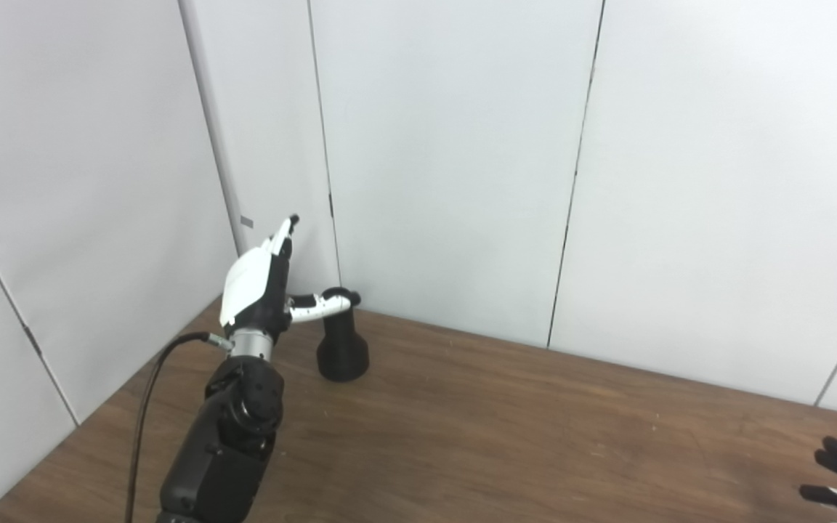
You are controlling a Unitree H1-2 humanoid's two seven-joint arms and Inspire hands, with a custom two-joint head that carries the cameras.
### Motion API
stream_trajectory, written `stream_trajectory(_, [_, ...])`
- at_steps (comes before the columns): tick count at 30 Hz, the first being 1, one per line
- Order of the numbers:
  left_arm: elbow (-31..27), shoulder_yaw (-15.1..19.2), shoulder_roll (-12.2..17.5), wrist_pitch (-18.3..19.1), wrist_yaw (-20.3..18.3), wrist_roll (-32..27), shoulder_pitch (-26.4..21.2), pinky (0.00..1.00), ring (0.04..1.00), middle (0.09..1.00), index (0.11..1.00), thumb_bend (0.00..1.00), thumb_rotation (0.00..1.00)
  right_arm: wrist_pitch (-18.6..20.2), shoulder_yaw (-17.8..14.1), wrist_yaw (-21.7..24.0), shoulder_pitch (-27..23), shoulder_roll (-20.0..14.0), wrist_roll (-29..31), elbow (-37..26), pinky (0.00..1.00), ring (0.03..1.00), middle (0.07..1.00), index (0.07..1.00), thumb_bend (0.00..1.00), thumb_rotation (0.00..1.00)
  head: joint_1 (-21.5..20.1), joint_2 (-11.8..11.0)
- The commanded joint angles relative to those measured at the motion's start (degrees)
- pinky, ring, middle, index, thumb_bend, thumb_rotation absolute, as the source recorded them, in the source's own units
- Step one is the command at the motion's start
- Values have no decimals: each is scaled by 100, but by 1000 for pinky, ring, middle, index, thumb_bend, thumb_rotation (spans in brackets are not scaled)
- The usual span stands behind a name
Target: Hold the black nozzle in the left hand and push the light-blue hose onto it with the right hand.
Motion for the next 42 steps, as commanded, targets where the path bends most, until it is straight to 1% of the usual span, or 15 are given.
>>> stream_trajectory(1, [-91, -61, 230, 395, -169, 169, -321, 996, 1000, 990, 983, 932, 355, -210, -88, -32, -129, -136, 62, -175, 506, 728, 863, 871, 723, 0, -9, 3])
stream_trajectory(3, [-70, -43, 209, 559, -353, 188, -329, 1000, 1000, 998, 992, 965, 369, -217, -93, -29, -134, -145, 67, -164, 506, 728, 863, 871, 724, 0, -7, 20])
stream_trajectory(6, [-34, -5, 158, 574, -462, 129, -266, 1000, 1000, 1000, 1000, 997, 393, -217, -87, -32, -132, -147, 63, -165, 504, 727, 863, 870, 725, 0, -14, 42])
stream_trajectory(9, [-34, 10, 55, 575, -519, 182, -172, 1000, 1000, 1000, 1000, 1000, 408, -191, -53, -47, -124, -133, 33, -205, 504, 727, 863, 870, 725, 0, -14, 61])
stream_trajectory(12, [65, -37, 29, 573, -450, 133, -119, 1000, 1000, 1000, 1000, 1000, 403, -198, -48, -44, -132, -141, 42, -190, 505, 728, 864, 869, 724, 0, -1, 91])
stream_trajectory(16, [580, -96, 88, 437, -212, -51, -101, 1000, 1000, 1000, 1000, 1000, 410, -160, -27, -32, -128, -145, 25, -239, 505, 724, 864, 868, 722, 0, -25, 112])
stream_trajectory(18, [645, -145, 89, 422, -185, -88, -61, 1000, 1000, 996, 993, 1000, 416, -162, -21, -27, -133, -149, 24, -234, 506, 725, 864, 866, 720, 0, -38, 133])
stream_trajectory(23, [660, -266, 136, 463, -276, -175, 4, 1000, 1000, 992, 983, 1000, 426, -127, 18, -24, -158, -138, -6, -245, 505, 721, 863, 865, 721, 0, -106, 153])
stream_trajectory(25, [705, -329, 183, 478, -304, -192, 0, 1000, 1000, 975, 978, 1000, 418, -100, 37, -20, -163, -141, -11, -268, 504, 720, 860, 861, 723, 0, -129, 156])
stream_trajectory(27, [825, -436, 251, 502, -334, -174, -27, 989, 1000, 930, 929, 1000, 399, -77, 37, -7, -167, -156, 12, -296, 505, 719, 860, 859, 724, 0, -144, 161])
stream_trajectory(30, [1044, -521, 292, 488, -278, -206, -90, 970, 997, 915, 902, 1000, 398, -58, 45, -4, -182, -162, 0, -310, 505, 717, 859, 857, 729, 0, -170, 159])
stream_trajectory(36, [1303, -578, 283, 402, -183, -303, -145, 983, 992, 918, 899, 1000, 397, -81, 71, -31, -188, -158, -84, -329, 502, 706, 846, 852, 740, 0, -198, 154])
stream_trajectory(42, [1250, -676, 309, 290, -289, -432, -142, 1000, 997, 920, 903, 1000, 393, -77, 76, -45, -189, -137, -126, -352, 502, 705, 844, 852, 742, 0, -219, 161])
